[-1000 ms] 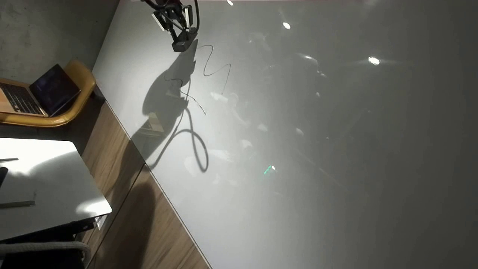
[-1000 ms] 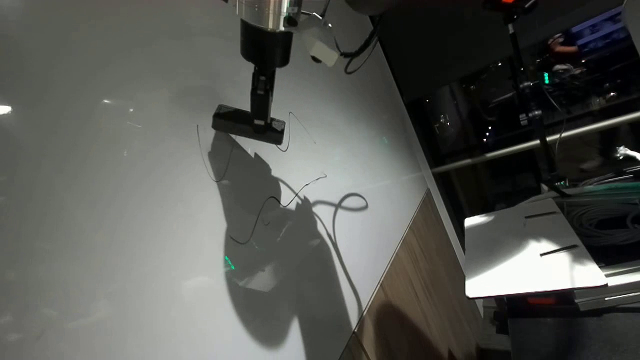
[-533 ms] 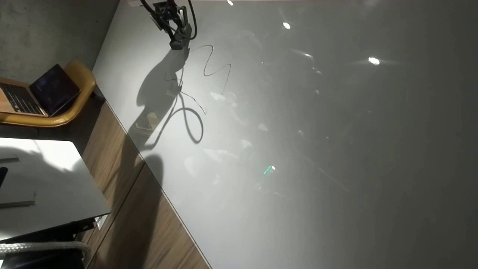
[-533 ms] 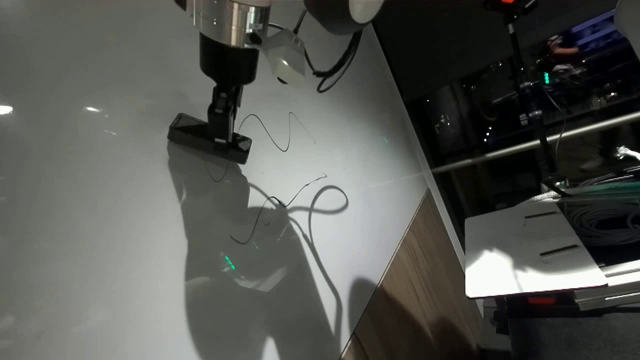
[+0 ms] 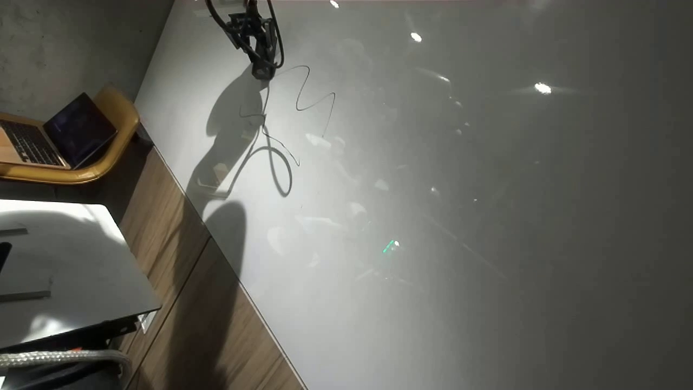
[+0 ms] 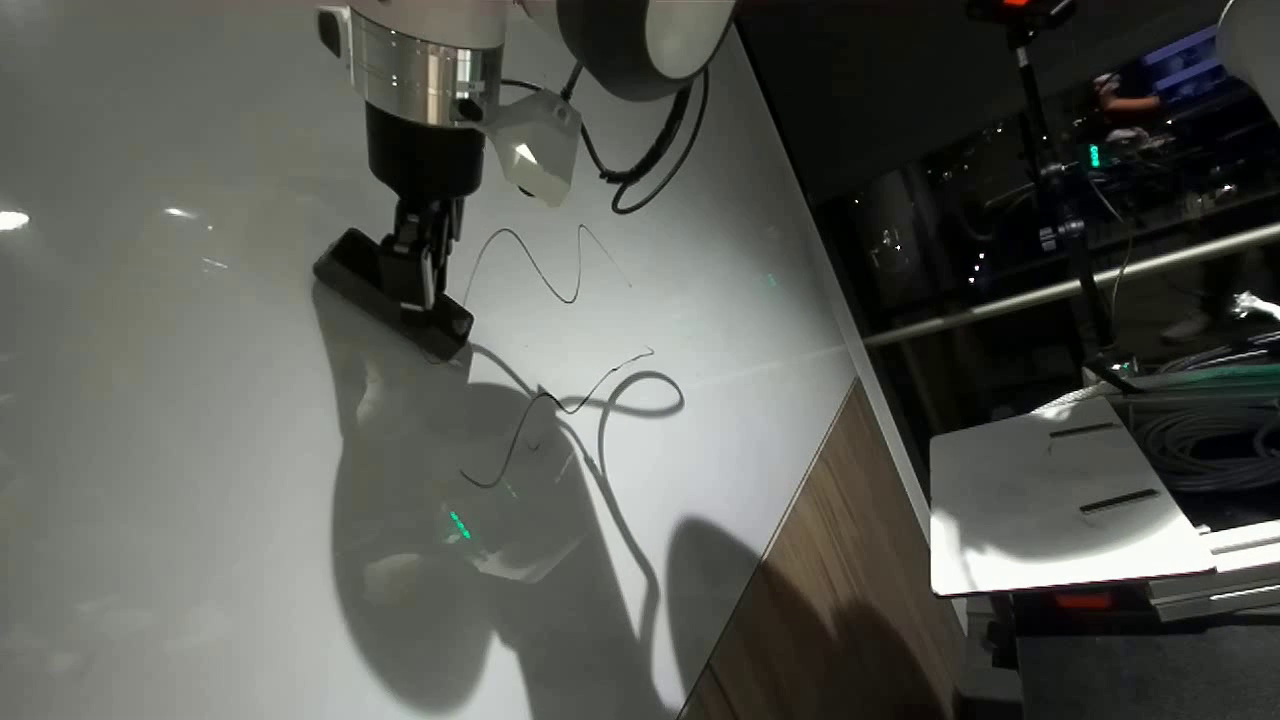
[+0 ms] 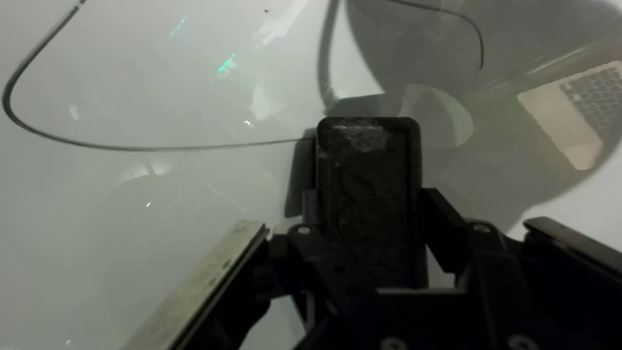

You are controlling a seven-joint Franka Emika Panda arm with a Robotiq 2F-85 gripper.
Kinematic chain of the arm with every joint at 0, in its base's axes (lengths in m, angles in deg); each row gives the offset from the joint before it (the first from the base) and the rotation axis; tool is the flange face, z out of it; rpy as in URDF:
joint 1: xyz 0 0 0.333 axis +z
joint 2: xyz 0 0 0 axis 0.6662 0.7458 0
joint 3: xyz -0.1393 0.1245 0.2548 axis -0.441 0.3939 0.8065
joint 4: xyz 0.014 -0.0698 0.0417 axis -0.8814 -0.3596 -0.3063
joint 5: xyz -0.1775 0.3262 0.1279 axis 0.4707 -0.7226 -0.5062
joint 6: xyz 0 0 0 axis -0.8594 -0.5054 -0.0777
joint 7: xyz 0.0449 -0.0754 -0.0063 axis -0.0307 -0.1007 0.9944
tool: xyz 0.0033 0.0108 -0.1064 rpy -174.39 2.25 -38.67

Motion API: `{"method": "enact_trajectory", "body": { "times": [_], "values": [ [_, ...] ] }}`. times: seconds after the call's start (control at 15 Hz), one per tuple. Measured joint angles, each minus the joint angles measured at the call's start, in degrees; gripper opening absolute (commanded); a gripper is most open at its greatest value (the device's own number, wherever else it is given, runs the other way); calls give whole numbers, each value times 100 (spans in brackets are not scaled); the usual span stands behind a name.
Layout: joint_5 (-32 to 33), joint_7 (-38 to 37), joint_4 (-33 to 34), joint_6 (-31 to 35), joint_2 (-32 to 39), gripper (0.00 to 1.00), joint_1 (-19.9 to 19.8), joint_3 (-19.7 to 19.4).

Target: Use the duster to clean the board

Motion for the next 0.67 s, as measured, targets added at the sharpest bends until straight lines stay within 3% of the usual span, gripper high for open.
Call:
{"method": "enact_trajectory", "body": {
  "times": [0.4, 0.67],
  "values": [
    [-556, 55, -154, 6, -231, 28, 45, -341],
    [-808, 115, -591, 8, -699, 28, -136, -746]
  ]
}}
